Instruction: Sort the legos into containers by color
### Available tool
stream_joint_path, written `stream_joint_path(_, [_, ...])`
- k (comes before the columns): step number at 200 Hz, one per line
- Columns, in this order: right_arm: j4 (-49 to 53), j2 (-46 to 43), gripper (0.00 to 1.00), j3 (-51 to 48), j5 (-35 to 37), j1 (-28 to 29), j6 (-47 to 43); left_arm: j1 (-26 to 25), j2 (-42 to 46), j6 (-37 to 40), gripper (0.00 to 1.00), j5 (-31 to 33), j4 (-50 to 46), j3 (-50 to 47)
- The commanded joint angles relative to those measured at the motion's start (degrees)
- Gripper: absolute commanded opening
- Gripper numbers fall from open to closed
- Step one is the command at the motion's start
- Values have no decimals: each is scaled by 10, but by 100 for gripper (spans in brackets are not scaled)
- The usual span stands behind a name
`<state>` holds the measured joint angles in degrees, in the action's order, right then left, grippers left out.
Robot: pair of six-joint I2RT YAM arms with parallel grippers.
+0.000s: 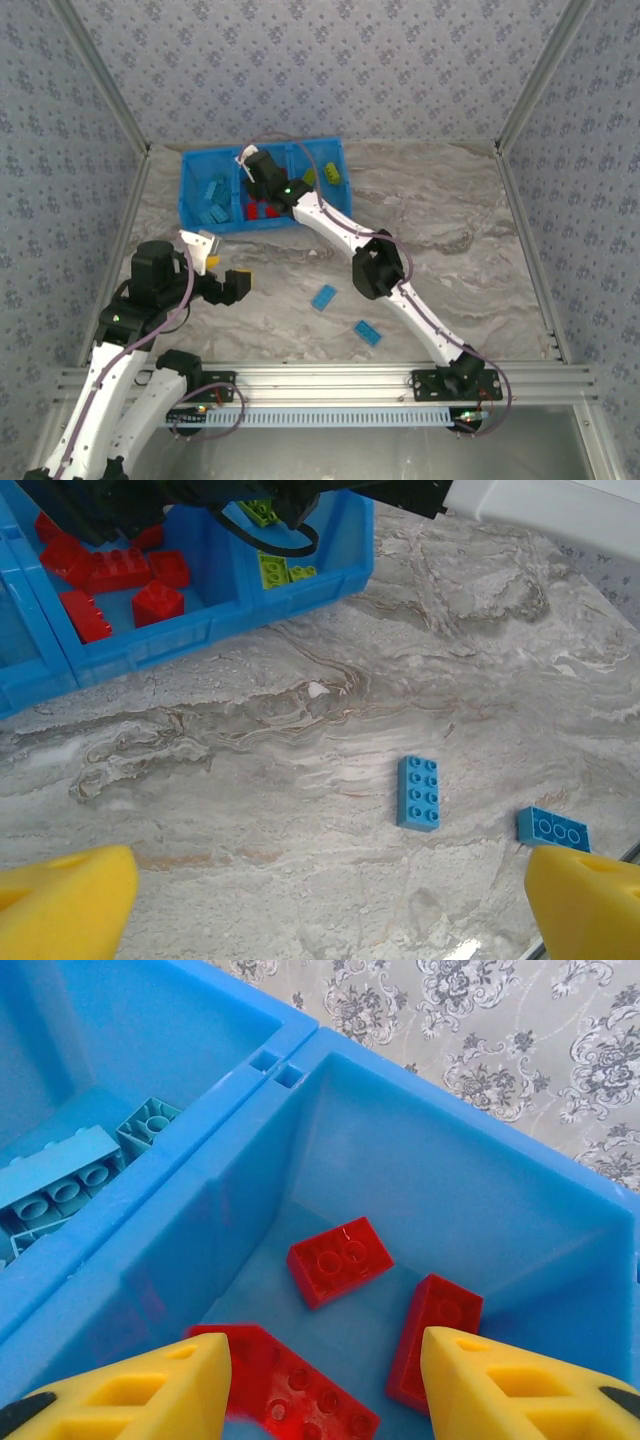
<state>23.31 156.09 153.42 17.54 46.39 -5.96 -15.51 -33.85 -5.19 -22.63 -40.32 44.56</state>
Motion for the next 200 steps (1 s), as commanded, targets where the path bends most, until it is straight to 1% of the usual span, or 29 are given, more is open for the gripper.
stream_joint_path(1, [45, -53, 54, 3, -17, 12, -21, 7, 2, 0, 99, 4, 4, 0])
stream_joint_path(15, [71, -97, 53, -26, -9, 20, -18, 6, 3, 0, 99, 3, 5, 1])
stream_joint_path(29, [81, -168, 53, -105, -7, 25, -6, 7, 3, 2, 99, -2, 7, 0])
stream_joint_path(57, [58, -364, 54, -340, -23, 28, 31, 7, -6, 7, 99, -27, 12, -1])
stream_joint_path(72, [67, -468, 56, -455, -44, 31, 54, 7, -15, 6, 99, -52, 11, -1])
stream_joint_path(84, [76, -547, 58, -549, -61, 36, 70, 4, -25, 4, 99, -73, 11, -3])
stream_joint_path(92, [77, -598, 59, -614, -59, 43, 84, -2, -37, 2, 99, -81, 11, -2])
stream_joint_path(100, [75, -647, 64, -678, -51, 53, 99, -14, -48, -1, 99, -86, 11, 0])
stream_joint_path(112, [76, -705, 71, -758, -38, 66, 123, -51, -62, -7, 99, -80, 11, 2])
stream_joint_path(124, [84, -752, 80, -829, -36, 79, 143, -104, -75, -24, 99, -56, 11, 5])
stream_joint_path(139, [91, -778, 89, -899, -45, 92, 152, -177, -87, -63, 99, -18, 50, -3])
stream_joint_path(149, [89, -779, 99, -932, -48, 96, 153, -224, -94, -90, 99, 12, 68, -13])
stream_joint_path(165, [90, -760, 100, -948, -66, 99, 148, -293, -107, -126, 99, 70, 80, -26])
stream_joint_path(177, [75, -741, 100, -953, -78, 102, 140, -338, -117, -142, 99, 98, 80, -35])
stream_joint_path(200, [20, -705, 100, -967, -105, 99, 123, -409, -135, -165, 99, 146, 58, -44])
